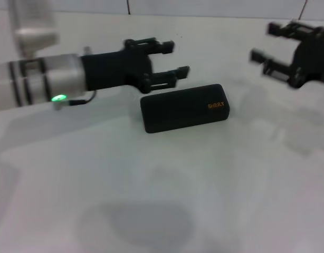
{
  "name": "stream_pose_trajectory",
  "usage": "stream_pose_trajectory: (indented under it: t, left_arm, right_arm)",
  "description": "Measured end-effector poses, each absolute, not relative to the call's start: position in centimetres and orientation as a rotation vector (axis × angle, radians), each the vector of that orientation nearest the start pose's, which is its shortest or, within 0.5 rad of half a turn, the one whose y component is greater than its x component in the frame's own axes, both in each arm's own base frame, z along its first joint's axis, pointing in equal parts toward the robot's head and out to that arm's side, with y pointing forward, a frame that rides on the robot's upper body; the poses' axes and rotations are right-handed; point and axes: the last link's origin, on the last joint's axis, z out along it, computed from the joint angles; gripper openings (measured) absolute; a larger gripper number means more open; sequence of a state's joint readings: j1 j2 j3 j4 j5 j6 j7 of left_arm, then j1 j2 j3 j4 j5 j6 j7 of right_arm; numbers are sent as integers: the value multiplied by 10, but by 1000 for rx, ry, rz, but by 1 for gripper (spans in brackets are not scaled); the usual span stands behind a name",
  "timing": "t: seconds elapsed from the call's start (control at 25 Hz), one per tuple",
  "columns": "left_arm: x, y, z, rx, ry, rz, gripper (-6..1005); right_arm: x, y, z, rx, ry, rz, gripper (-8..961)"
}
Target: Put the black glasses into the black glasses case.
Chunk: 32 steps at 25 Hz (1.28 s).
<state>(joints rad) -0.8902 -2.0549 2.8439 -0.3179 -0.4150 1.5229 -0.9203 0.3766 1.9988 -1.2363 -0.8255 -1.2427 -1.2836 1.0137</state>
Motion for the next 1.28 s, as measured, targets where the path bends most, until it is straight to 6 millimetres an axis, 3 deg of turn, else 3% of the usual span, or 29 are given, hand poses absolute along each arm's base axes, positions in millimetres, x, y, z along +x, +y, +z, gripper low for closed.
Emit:
stream_pose_trajectory:
  t: [0.04, 0.2, 0.48, 0.92, 1.28]
  left_arm:
    - [-218, 372, -20, -2642, -253, -875, 711]
    - [-239, 345, -6, -2588, -206, -977, 713]
    - [-250, 318, -9, -2613, -162, -1023, 770]
    - [-259, 300, -16, -2608, -163, -1031, 770]
    - [-262, 298, -15, -2628, -182, -1022, 770]
  right_arm:
    - [216, 347, 26, -2471, 7, 894, 453]
    - [199, 344, 16, -2654, -57, 1022, 631]
    - [201, 348, -3, -2759, -10, 964, 880]
    - [198, 340, -20, -2757, -97, 957, 880]
    - [200, 348, -26, -2741, -112, 872, 880]
